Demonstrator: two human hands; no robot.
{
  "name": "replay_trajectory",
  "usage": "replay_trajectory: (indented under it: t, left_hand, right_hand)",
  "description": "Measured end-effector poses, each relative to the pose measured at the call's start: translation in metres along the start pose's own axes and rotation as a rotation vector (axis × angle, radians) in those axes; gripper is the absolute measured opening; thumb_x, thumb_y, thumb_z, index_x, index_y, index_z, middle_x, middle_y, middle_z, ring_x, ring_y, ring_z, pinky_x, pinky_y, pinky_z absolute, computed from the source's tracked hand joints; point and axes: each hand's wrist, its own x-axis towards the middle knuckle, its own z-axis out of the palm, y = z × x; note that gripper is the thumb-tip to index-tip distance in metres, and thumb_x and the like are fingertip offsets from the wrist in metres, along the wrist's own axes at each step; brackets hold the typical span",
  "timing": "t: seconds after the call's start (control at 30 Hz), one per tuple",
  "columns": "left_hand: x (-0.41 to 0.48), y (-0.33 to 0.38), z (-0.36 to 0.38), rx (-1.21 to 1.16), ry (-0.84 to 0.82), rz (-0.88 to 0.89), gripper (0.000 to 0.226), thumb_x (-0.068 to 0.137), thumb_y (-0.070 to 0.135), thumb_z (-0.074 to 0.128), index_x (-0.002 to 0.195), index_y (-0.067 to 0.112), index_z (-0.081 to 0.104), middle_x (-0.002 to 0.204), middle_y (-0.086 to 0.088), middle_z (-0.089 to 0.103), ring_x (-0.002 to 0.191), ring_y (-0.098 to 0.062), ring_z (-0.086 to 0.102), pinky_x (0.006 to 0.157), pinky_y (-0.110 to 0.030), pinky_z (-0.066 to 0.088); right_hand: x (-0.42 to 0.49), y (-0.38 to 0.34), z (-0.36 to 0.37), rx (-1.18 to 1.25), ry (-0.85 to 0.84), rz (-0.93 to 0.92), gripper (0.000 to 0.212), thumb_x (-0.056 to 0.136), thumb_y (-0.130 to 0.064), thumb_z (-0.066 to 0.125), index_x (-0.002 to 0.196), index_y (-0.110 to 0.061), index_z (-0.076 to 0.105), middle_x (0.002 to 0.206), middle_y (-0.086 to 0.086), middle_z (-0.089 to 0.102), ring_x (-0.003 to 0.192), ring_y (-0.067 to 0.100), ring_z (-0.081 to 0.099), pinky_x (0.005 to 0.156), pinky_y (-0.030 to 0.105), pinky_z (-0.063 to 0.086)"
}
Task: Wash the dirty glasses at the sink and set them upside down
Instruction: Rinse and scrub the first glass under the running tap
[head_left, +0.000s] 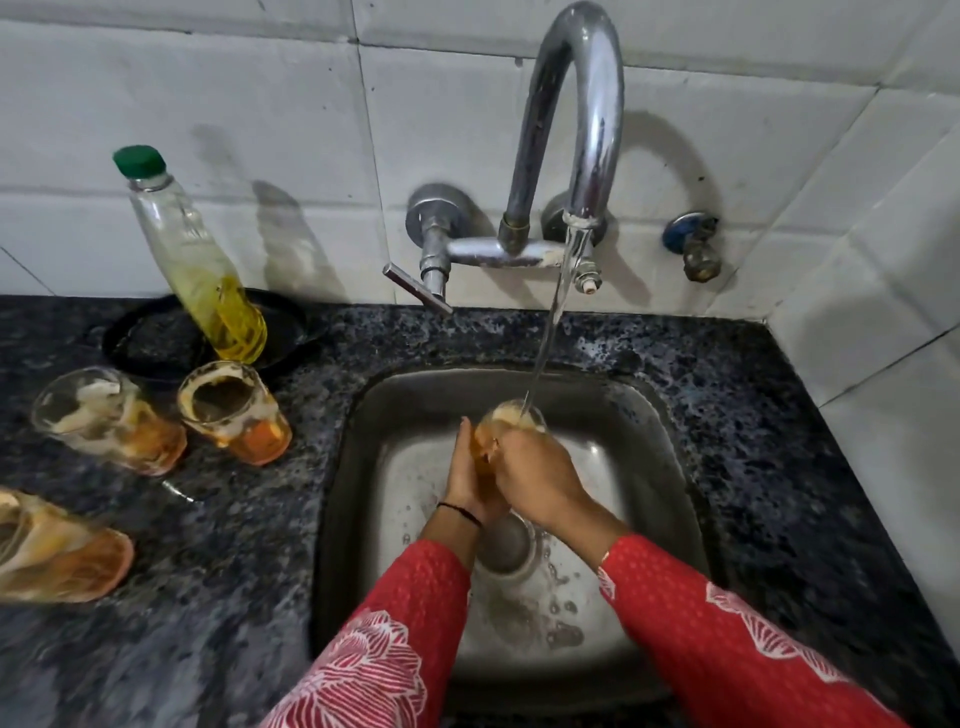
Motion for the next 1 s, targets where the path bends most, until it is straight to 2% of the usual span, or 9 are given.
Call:
replay_trajectory:
  t: [0.1, 0.2, 0.27, 0.43, 0.6, 0.77, 0.87, 0.93, 1.0]
  left_hand:
    - [0.002, 0.007, 0.005, -0.001, -0.052, 0.068, 0.078, 0.086, 0.067, 0.036, 0.104, -0.003, 0.065, 0.098, -0.018, 0.069, 0.09, -0.026, 0.067, 0.097, -0.038, 0.044]
    - [0.004, 0.026, 0.008, 0.111, 0.016, -0.049, 0.078, 0.083, 0.07, 0.039, 0.079, -0.001, 0.072, 0.079, -0.018, 0.071, 0.074, -0.028, 0.07, 0.078, -0.04, 0.05]
    - [0.001, 0.028, 0.009, 0.157, 0.054, -0.163, 0.079, 0.08, 0.073, 0.044, 0.092, -0.002, 0.068, 0.085, -0.021, 0.071, 0.084, -0.031, 0.066, 0.075, -0.043, 0.049]
    - [0.002, 0.014, 0.006, 0.095, 0.013, -0.166, 0.087, 0.08, 0.079, 0.032, 0.105, 0.003, 0.066, 0.095, -0.019, 0.071, 0.095, -0.029, 0.063, 0.084, -0.039, 0.049]
    - [0.001, 0.014, 0.0, 0.063, -0.033, 0.006, 0.068, 0.089, 0.063, 0.038, 0.097, 0.003, 0.069, 0.089, -0.014, 0.073, 0.081, -0.023, 0.07, 0.078, -0.032, 0.055]
    - [0.005, 0.017, -0.01, 0.098, 0.037, -0.1, 0.071, 0.089, 0.067, 0.032, 0.11, 0.007, 0.064, 0.089, -0.015, 0.073, 0.079, -0.027, 0.07, 0.073, -0.033, 0.056]
    - [0.003, 0.013, -0.012, 0.043, 0.022, -0.09, 0.074, 0.088, 0.067, 0.034, 0.114, 0.005, 0.064, 0.099, -0.015, 0.072, 0.076, -0.025, 0.071, 0.06, -0.029, 0.059]
    - [0.002, 0.01, -0.01, 0.007, -0.008, 0.014, 0.069, 0.087, 0.063, 0.041, 0.124, 0.007, 0.061, 0.119, -0.014, 0.064, 0.094, -0.023, 0.065, 0.078, -0.031, 0.054]
    - [0.001, 0.01, -0.005, -0.006, -0.022, 0.103, 0.063, 0.09, 0.056, 0.041, 0.115, 0.003, 0.064, 0.112, -0.015, 0.067, 0.096, -0.022, 0.065, 0.084, -0.031, 0.054]
  right_hand:
    - [0.002, -0.009, 0.012, 0.902, 0.16, 0.329, 0.026, 0.082, 0.002, 0.058, 0.085, -0.021, 0.069, 0.104, 0.008, 0.071, 0.101, 0.024, 0.066, 0.093, 0.036, 0.052]
    - [-0.011, 0.002, 0.013, 0.455, -0.007, -0.109, 0.029, 0.089, 0.001, 0.05, 0.106, -0.019, 0.063, 0.11, 0.001, 0.063, 0.104, 0.012, 0.057, 0.092, 0.022, 0.045]
    - [-0.014, 0.022, 0.005, 0.273, -0.103, -0.29, 0.024, 0.09, -0.006, 0.043, 0.093, -0.025, 0.057, 0.095, -0.007, 0.057, 0.089, 0.008, 0.053, 0.086, 0.028, 0.047]
    - [-0.005, 0.031, 0.004, -0.003, -0.081, -0.209, 0.031, 0.089, -0.029, 0.03, 0.1, -0.021, 0.057, 0.105, 0.008, 0.061, 0.097, 0.023, 0.058, 0.086, 0.037, 0.048]
    - [0.006, 0.009, 0.004, 0.6, 0.028, 0.214, 0.019, 0.085, -0.001, 0.06, 0.101, -0.008, 0.067, 0.103, 0.01, 0.069, 0.103, 0.026, 0.065, 0.095, 0.04, 0.051]
    - [-0.009, 0.022, -0.005, -0.173, -0.27, -0.337, 0.031, 0.092, -0.008, 0.044, 0.123, -0.005, 0.051, 0.126, 0.019, 0.05, 0.119, 0.034, 0.048, 0.1, 0.04, 0.041]
    - [-0.006, 0.023, -0.015, -0.293, -0.168, -0.461, 0.03, 0.089, -0.009, 0.046, 0.118, -0.014, 0.052, 0.121, 0.008, 0.055, 0.115, 0.023, 0.051, 0.091, 0.025, 0.039]
    - [-0.003, 0.019, -0.013, -0.006, -0.089, -0.269, 0.024, 0.089, -0.01, 0.05, 0.109, -0.02, 0.06, 0.112, 0.004, 0.062, 0.108, 0.022, 0.058, 0.089, 0.026, 0.044]
    - [-0.001, 0.009, -0.008, 0.632, 0.046, 0.083, 0.02, 0.088, -0.004, 0.055, 0.098, -0.018, 0.066, 0.1, -0.001, 0.067, 0.101, 0.02, 0.064, 0.094, 0.038, 0.051]
